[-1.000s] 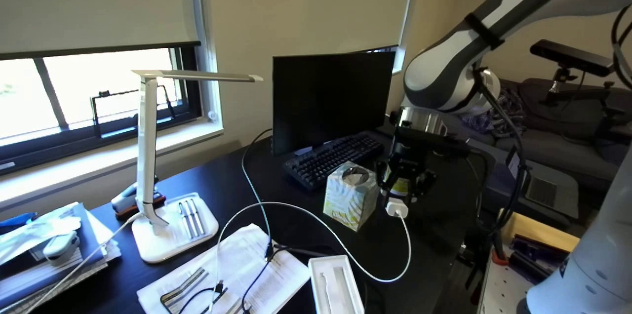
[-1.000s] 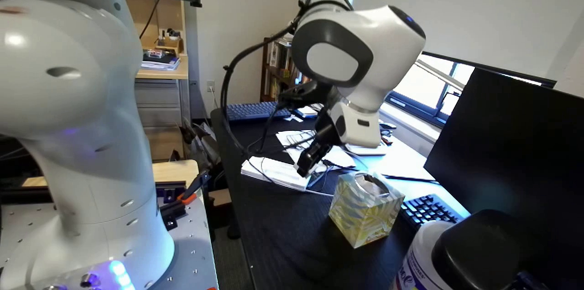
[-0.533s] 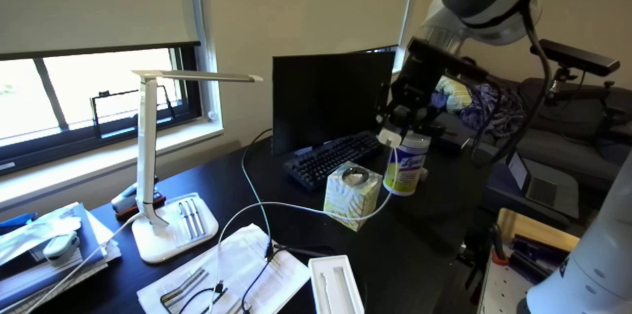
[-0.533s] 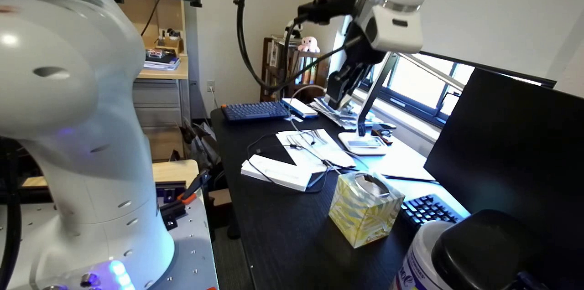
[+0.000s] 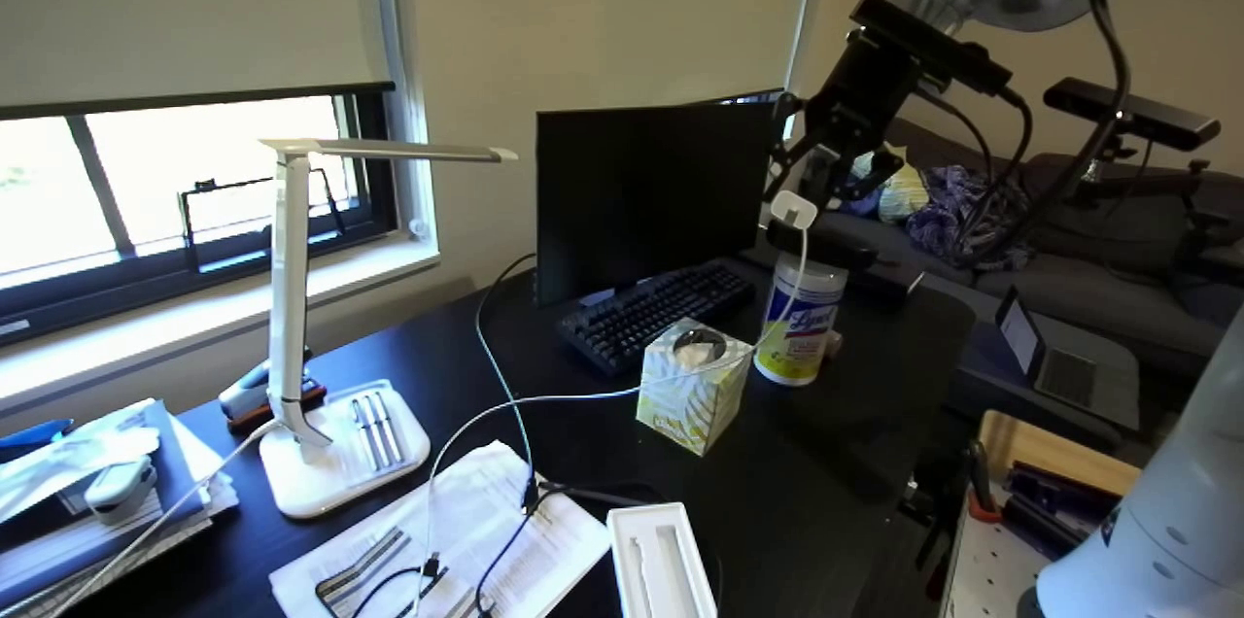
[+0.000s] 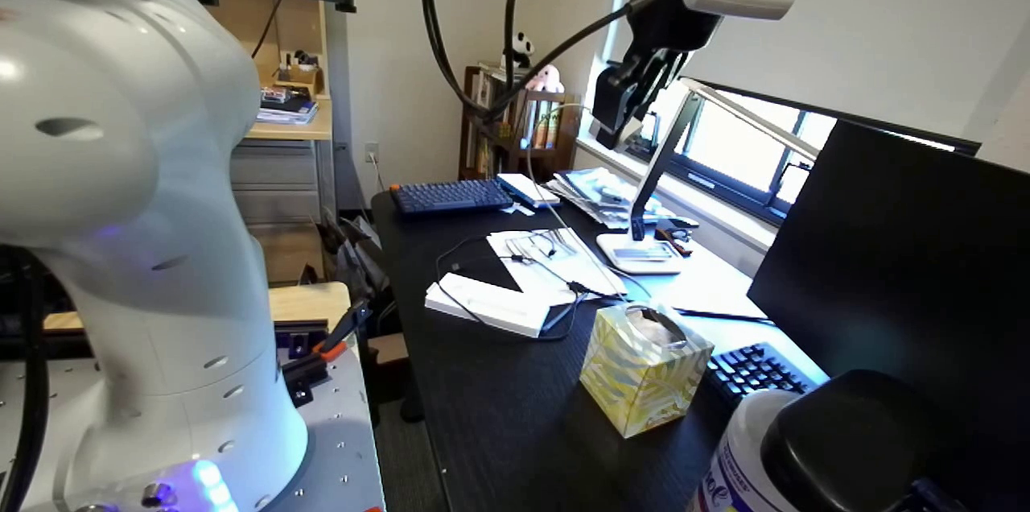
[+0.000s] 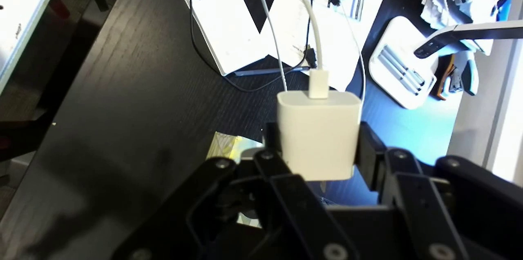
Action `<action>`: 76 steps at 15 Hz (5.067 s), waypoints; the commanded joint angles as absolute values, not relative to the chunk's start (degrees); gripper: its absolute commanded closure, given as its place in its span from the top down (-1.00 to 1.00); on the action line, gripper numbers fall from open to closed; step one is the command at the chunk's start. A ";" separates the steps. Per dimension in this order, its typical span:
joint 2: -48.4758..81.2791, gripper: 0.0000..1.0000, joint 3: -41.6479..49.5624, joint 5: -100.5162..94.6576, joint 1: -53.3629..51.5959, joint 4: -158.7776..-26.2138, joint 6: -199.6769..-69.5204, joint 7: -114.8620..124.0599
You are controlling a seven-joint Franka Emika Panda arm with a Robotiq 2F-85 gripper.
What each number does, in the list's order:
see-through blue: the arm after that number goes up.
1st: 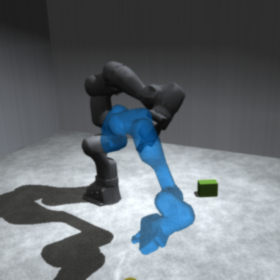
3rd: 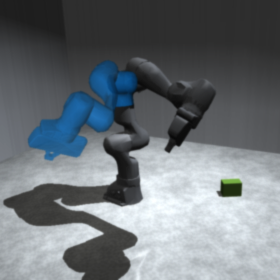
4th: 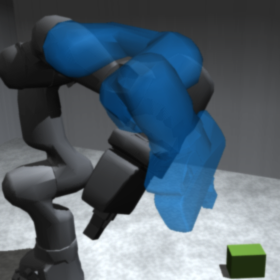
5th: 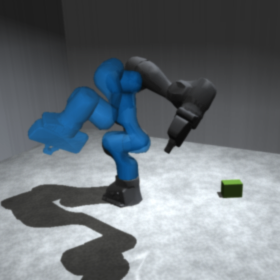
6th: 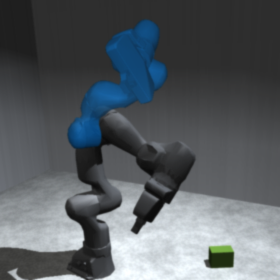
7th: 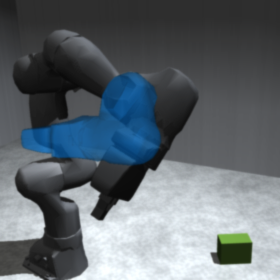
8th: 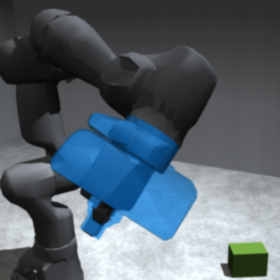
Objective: Pick up the white charger and move it from the left side of the laptop to the right side
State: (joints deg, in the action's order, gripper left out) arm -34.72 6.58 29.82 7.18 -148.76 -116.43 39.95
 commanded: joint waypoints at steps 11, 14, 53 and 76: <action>-41.08 -0.57 -0.10 -1.56 16.86 -138.07 -100.28 39.82; -35.41 -0.57 -0.07 -9.19 17.63 -134.37 -99.82 36.51; 3.68 -0.07 26.38 -14.53 26.04 -83.44 -86.60 36.17; 23.70 -0.57 34.87 -8.04 34.84 -69.80 -99.74 63.09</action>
